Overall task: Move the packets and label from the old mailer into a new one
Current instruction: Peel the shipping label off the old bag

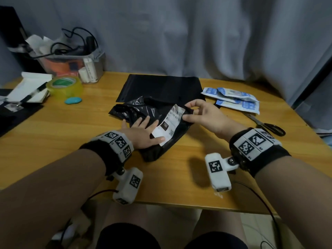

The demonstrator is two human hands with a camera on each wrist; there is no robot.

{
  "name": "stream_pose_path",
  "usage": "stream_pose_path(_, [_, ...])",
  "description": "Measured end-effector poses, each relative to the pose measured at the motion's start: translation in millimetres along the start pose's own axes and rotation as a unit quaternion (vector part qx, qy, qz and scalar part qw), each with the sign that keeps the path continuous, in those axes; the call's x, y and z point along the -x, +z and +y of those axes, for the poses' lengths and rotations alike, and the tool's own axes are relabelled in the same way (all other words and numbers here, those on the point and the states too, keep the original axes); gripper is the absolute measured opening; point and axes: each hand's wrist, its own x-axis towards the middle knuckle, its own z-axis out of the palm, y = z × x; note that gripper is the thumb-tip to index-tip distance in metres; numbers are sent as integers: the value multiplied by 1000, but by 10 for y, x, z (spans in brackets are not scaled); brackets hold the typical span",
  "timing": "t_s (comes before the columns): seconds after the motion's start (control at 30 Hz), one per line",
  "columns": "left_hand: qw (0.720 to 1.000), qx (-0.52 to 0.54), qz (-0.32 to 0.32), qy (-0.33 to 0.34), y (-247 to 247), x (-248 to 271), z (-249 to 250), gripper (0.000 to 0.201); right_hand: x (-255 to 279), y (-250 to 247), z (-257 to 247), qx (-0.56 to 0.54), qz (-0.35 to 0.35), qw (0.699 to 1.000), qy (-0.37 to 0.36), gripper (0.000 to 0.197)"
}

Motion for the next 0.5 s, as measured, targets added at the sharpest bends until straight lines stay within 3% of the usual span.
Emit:
stream_pose_path(0.17, [1000,-23,4,-20,-36,22,-12,86,-27,-32,-57,143,28,986,-86,23])
stream_pose_path(0.27, [999,-21,15,-21,-29,13,19,86,-82,-110,3,219,26,975,13,22])
stream_pose_path(0.33, [999,-14,22,-19,-24,22,48,87,-104,-126,13,365,63,927,64,24])
stream_pose_path(0.37, [999,-13,24,-16,-31,25,60,87,-105,-118,0,418,94,903,30,24])
stream_pose_path(0.43, [999,-20,31,-3,-69,32,66,87,-103,-56,-57,436,114,889,-76,26])
stream_pose_path(0.5, [997,-38,54,27,-124,27,81,87,-166,29,-55,440,87,890,-79,32])
